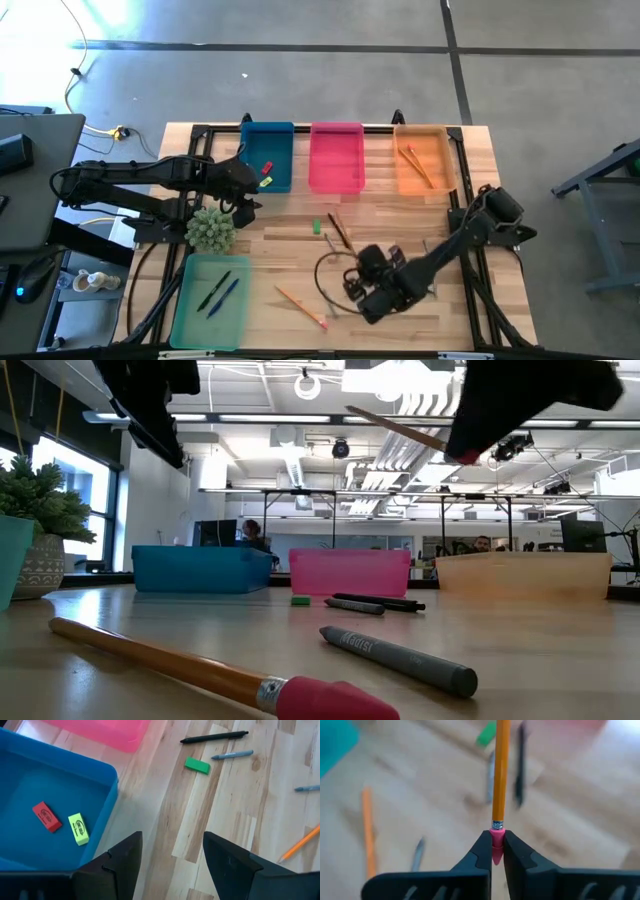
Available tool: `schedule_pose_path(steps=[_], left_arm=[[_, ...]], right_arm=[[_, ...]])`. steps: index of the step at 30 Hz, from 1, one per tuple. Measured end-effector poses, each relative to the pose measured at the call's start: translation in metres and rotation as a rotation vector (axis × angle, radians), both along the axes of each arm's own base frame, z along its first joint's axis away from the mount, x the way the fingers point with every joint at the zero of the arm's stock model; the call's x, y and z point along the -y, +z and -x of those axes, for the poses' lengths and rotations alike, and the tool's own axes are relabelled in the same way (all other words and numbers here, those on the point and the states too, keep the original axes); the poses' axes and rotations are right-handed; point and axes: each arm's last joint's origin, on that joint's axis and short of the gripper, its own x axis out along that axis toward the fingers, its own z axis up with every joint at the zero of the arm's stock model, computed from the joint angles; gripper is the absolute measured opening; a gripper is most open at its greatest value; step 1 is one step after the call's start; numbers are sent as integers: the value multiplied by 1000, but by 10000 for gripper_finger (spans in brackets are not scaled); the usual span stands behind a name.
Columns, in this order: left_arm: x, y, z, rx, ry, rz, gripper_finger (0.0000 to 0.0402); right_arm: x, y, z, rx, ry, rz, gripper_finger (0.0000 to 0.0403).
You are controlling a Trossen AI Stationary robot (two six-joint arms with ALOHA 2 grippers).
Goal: Sort crayons/erasers/pens/pencils in bins
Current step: Put the right pencil into the transparent orange bin
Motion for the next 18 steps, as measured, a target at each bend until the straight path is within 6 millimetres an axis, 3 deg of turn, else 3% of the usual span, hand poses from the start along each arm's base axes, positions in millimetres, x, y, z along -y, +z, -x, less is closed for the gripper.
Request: schedule_pose_path(steps=[18], left_arm=[[0,0,-1,2,-23,-16,200]], right_arm=[[82,30,-1,-278,-234,198,5]])
